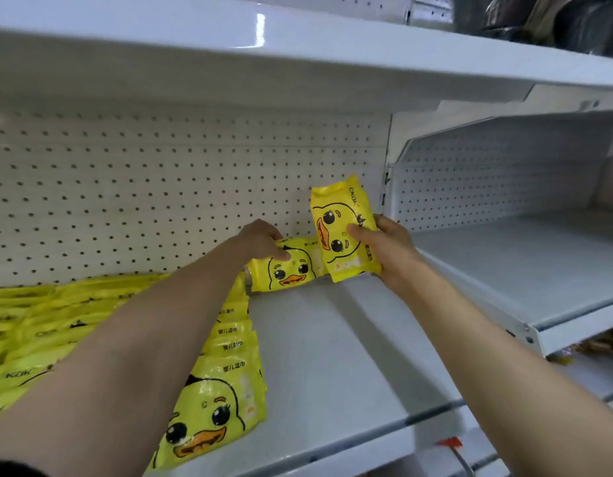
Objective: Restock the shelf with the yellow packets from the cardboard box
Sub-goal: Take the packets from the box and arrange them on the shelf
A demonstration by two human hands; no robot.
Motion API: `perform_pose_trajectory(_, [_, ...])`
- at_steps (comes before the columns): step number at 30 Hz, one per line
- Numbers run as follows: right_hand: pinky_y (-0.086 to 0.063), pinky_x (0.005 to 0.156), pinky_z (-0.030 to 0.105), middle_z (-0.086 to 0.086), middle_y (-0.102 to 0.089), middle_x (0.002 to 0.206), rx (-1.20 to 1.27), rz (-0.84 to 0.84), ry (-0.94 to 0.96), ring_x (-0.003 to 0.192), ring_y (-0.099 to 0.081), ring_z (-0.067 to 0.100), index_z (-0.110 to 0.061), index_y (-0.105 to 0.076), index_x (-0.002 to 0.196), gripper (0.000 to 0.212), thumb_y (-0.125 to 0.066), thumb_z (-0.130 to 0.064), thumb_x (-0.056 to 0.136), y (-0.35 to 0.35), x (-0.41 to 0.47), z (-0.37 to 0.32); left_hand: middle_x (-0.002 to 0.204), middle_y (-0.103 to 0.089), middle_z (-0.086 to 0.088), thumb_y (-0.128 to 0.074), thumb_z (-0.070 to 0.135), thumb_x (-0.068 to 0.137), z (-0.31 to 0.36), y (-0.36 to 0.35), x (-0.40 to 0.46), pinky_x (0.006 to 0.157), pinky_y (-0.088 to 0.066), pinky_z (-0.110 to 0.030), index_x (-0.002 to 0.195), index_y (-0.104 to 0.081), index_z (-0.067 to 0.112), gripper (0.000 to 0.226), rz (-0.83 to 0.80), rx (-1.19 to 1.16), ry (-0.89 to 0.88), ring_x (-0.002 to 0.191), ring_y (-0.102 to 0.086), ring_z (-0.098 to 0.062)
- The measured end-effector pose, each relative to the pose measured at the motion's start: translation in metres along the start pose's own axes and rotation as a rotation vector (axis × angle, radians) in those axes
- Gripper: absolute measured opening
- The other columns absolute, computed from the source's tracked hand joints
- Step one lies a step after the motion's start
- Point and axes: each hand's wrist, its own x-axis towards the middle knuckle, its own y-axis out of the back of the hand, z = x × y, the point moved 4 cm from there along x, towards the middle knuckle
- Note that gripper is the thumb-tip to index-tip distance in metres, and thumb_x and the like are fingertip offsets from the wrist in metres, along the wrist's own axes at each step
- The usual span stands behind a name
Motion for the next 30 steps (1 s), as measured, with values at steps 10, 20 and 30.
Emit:
perform_pose_trajectory(10, [-0.057, 0.085, 0.056, 0.01, -0.076, 0.099, -0.009, -0.019, -0.029, 0.093, -0.073, 0.032, -0.018, -0.07, 0.1, 0.018, -0.075, -0.01, 0.084, 0.017, 0.03, 0.017, 0.106, -0.062, -0.003, -0.079, 0.04, 0.075, -0.013, -0.041, 0.029, 0.077, -0.038, -0.027, 0.106, -0.068, 0.01, 0.044, -0.006, 0.279, -0.039, 0.099, -0.057, -0.021])
perform_pose_trajectory(20, [-0.059, 0.08, 0.049, 0.008, -0.076, 0.098, -0.039, -0.039, -0.038, 0.09, -0.073, 0.029, -0.022, -0.07, 0.096, 0.016, -0.076, -0.012, 0.084, 0.017, 0.045, 0.029, 0.112, -0.059, 0.004, -0.078, 0.035, 0.075, -0.02, -0.044, 0.021, 0.082, -0.05, -0.035, 0.11, -0.063, 0.023, 0.04, 0.109, 0.409, -0.038, 0.105, -0.056, -0.02])
perform_pose_trajectory(30, [-0.058, 0.086, 0.051, 0.007, -0.076, 0.099, -0.118, -0.112, -0.009, 0.093, -0.073, 0.028, -0.02, -0.071, 0.097, 0.017, -0.078, -0.014, 0.083, 0.014, 0.055, 0.028, 0.123, -0.05, -0.004, -0.075, 0.04, 0.079, -0.021, -0.037, 0.01, 0.088, -0.05, -0.038, 0.121, -0.049, 0.015, 0.055, 0.34, 0.39, 0.004, 0.113, -0.05, -0.023])
